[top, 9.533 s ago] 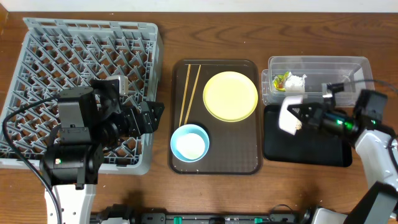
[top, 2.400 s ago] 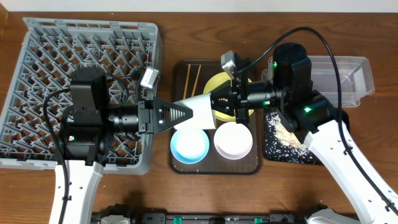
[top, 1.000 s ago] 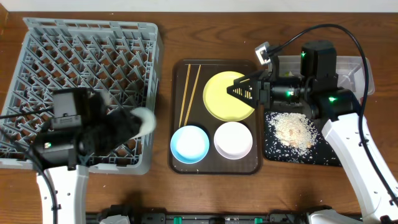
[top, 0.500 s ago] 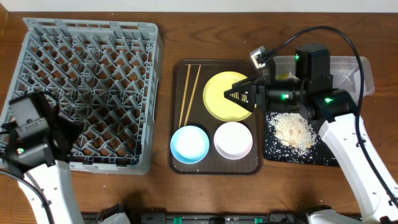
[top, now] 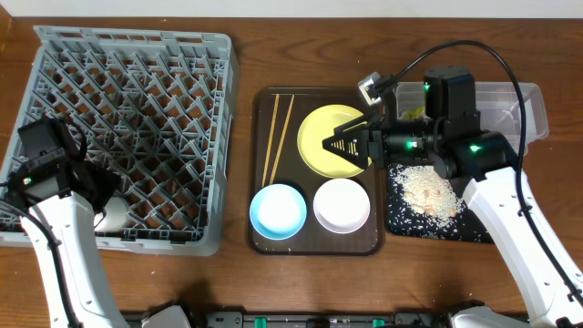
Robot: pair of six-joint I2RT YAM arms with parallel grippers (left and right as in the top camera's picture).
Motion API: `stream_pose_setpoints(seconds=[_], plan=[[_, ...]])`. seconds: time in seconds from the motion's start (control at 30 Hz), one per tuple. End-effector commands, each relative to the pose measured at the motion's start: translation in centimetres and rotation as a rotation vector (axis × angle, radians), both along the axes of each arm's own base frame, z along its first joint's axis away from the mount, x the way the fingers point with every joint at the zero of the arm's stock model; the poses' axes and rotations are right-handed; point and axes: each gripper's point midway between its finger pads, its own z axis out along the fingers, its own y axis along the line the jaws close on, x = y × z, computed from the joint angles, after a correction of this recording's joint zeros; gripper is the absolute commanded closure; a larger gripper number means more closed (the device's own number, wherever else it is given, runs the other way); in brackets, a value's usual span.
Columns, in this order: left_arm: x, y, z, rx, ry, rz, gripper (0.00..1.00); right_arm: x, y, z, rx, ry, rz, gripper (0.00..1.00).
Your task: Sort waste into correct bins and load items into the dishwasher
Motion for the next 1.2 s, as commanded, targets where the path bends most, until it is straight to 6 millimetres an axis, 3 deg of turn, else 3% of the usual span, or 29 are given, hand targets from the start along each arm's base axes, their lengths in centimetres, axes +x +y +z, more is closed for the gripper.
stream_pose_setpoints(seconds=[0.0,0.13,0.23,0.33,0.43,0.57,0.73,0.77,0.83,0.9,1.17], plan=[[-0.3,0.4,0.4,0.007,-0.013,0.028,0.15,-0.2,0.2,0.3,0.001,-0.016,0.016,0.43],[1.2,-1.5,1.7,-0.078,-0.095,-0.071,0.15,-0.2,0.2,0.2,-0.002,-0.015,0.014,0.41],[3.4,-5.0,3.3,-0.21,-0.224,-0.276,0.16,0.6,-0.2,-0.5,-0.047,-0.022,-0.035,0.4],[5.0,-9.1,5.3,-0.281,-0.321,-0.528,0.18,2.0,-1.3,-2.7,-0.18,0.001,-0.168,0.44],[5.3,-12.9,6.3,-0.277,-0.338,-0.749,0.18,2.4,-2.0,-4.8,-0.332,-0.008,-0.257,0.46],[5.2,-17.7,6.8,-0.257,-0.324,-0.999,0.18,2.4,-1.4,-6.5,-0.483,-0.058,-0.321,0.46],[4.5,-21.7,6.6,-0.263,-0.286,-1.168,0.18,2.4,-0.5,-7.9,-0.568,-0.084,-0.354,0.44],[4.3,-22.4,6.6,-0.268,-0.283,-1.191,0.17,2.3,-0.2,-8.1,-0.57,-0.084,-0.346,0.42],[4.1,-23.3,6.5,-0.275,-0.279,-1.227,0.01,2.4,-0.1,-8.2,-0.572,-0.082,-0.345,0.32],[3.9,-24.0,6.5,-0.279,-0.276,-1.252,0.01,2.5,-0.2,-8.2,-0.57,-0.084,-0.35,0.01],[4.1,-24.2,6.7,-0.281,-0.287,-1.248,0.02,2.5,-0.1,-8.1,-0.563,-0.085,-0.346,0.01]])
